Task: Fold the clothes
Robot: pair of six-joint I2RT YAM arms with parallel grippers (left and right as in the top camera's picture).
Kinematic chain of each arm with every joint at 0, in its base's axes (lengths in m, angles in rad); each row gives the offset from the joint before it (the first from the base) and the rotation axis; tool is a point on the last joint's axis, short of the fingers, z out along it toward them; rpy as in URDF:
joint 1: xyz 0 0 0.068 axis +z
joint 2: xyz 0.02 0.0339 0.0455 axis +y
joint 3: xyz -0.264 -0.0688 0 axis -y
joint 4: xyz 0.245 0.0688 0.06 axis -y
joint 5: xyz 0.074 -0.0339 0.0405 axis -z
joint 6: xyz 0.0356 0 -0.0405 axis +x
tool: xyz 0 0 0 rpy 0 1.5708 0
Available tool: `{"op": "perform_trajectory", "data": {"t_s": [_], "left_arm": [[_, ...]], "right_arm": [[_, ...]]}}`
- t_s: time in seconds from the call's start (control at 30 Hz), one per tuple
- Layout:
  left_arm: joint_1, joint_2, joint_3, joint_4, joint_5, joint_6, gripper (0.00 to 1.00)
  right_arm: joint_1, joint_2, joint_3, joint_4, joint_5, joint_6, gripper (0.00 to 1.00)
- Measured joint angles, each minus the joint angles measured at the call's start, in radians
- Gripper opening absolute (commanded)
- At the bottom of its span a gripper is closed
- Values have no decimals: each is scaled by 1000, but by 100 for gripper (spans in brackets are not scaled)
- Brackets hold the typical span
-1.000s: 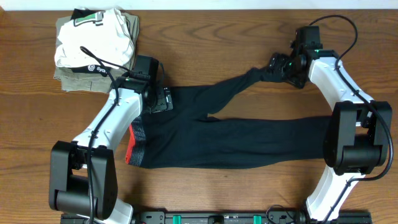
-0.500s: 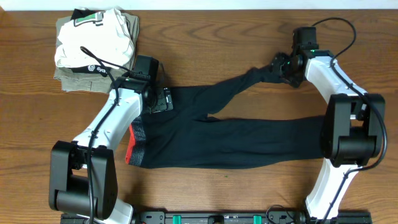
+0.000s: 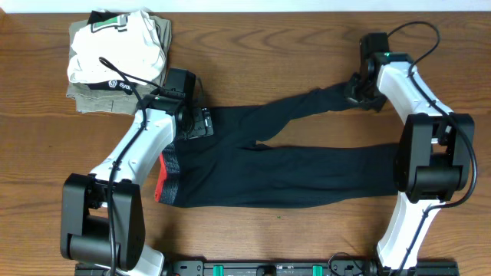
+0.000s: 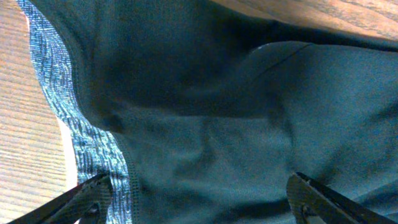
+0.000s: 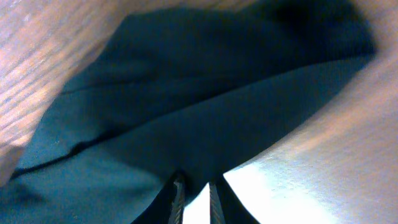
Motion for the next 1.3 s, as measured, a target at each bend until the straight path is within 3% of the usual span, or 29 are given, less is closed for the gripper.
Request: {"op": "perform_trajectory", "data": {"t_s": [0.1,0.33,0.4,0.57,0.67,0.87,1.3], "left_arm": [[0,0,0,0,0,0,91],[0,0,0,0,0,0,91],[0,0,0,0,0,0,91],[0,0,0,0,0,0,91],[0,0,0,0,0,0,91],[0,0,0,0,0,0,91],[0,0,0,0,0,0,91]], "right_arm": [[0,0,80,-89,85,-11,1],[-11,0,207,-206,222,-16,2],[-19,0,208,-210,217,-19,10],[-38,0,208,-110,14,-88,54],[-24,0,208,-53,-156,-110,67],[59,0,208,-12,-277,-99,71],[169,133,212,31,-272,-11,66]]}}
